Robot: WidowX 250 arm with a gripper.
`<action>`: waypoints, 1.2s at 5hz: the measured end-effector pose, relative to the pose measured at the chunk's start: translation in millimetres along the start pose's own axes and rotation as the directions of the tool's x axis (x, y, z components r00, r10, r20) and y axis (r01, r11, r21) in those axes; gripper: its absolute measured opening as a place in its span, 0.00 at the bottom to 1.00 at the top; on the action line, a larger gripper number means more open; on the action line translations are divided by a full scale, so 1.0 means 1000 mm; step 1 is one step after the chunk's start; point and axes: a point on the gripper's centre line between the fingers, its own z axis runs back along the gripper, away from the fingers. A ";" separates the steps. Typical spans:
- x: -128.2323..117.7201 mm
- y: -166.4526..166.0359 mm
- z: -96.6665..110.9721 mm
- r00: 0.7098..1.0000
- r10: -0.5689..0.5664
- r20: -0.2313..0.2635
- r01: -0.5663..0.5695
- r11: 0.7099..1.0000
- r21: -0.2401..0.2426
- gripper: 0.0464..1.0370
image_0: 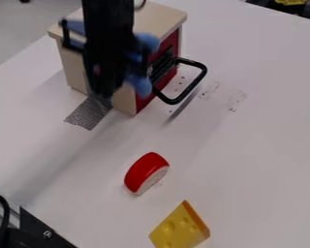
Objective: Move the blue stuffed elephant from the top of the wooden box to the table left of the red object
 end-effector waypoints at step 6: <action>-0.089 0.008 -0.051 0.990 0.084 -0.116 -0.085 0.996 -0.002 0.86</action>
